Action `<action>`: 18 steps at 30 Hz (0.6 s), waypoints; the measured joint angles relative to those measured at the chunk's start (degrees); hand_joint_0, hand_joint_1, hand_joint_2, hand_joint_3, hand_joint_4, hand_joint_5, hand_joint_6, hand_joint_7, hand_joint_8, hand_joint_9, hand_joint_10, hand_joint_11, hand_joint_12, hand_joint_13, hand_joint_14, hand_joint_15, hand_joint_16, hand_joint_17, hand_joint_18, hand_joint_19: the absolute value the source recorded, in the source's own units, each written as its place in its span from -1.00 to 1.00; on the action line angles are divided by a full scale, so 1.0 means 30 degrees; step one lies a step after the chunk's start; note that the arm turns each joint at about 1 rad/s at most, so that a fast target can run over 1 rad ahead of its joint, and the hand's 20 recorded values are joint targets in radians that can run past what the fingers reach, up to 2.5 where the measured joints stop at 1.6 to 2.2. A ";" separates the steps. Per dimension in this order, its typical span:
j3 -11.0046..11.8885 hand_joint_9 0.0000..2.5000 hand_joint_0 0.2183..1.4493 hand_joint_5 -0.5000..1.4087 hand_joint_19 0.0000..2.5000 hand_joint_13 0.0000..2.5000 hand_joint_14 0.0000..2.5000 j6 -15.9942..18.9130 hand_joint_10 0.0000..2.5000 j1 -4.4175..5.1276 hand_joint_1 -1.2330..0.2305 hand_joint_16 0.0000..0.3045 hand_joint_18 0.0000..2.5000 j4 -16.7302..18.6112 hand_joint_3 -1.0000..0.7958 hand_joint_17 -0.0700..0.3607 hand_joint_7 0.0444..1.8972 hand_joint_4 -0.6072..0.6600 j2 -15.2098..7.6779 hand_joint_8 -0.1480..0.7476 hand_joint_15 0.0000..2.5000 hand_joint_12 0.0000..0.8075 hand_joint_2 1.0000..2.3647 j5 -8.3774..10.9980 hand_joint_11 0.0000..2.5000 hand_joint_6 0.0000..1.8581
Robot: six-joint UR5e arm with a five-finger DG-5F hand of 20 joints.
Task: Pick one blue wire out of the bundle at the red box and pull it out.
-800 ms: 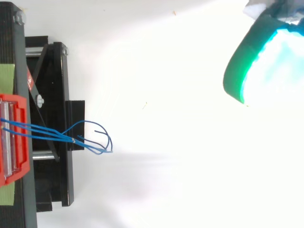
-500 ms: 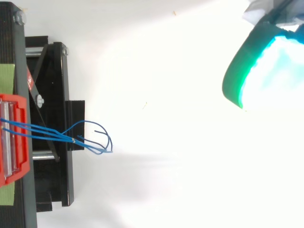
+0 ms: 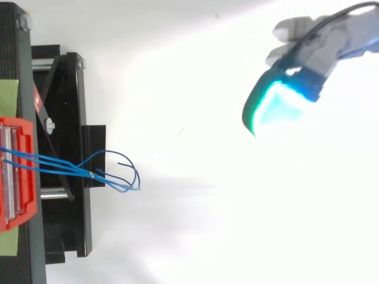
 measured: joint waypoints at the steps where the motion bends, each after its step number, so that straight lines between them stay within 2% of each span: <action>1: -0.0005 -0.77 -0.57 -0.70 -0.83 -1.00 -1.00 0.0004 -1.00 0.0019 -0.29 -0.52 -1.00 -0.0135 -0.44 0.09 -0.21 0.25 -0.0199 -0.06 -0.92 -0.08 -1.00 -0.0010 -0.99 -0.46; 4: -0.0010 -0.76 -0.56 -0.69 -0.83 -1.00 -1.00 0.0010 -1.00 0.0087 -0.31 -0.52 -1.00 -0.0236 -0.44 0.08 -0.21 0.25 -0.0758 -0.06 -0.92 -0.08 -1.00 -0.0040 -0.99 -0.46; 7: -0.0003 -0.75 -0.55 -0.69 -0.82 -1.00 -1.00 0.0000 -1.00 0.0194 -0.34 -0.53 -1.00 0.0310 -0.44 0.07 -0.20 0.26 -0.1256 -0.07 -0.91 -0.08 -1.00 -0.0043 -0.98 -0.46; 14: -0.0010 -0.74 -0.55 -0.69 -0.82 -1.00 -1.00 0.0047 -1.00 0.0452 -0.34 -0.53 -1.00 0.2588 -0.44 0.07 -0.19 0.27 -0.2642 -0.07 -0.91 -0.08 -1.00 0.0072 -0.97 -0.46; 18: 0.0000 -0.74 -0.55 -0.68 -0.82 -1.00 -1.00 -0.0043 -1.00 0.0625 -0.31 -0.54 -1.00 0.3703 -0.44 0.06 -0.19 0.28 -0.2869 -0.07 -0.91 -0.08 -1.00 0.0609 -0.97 -0.46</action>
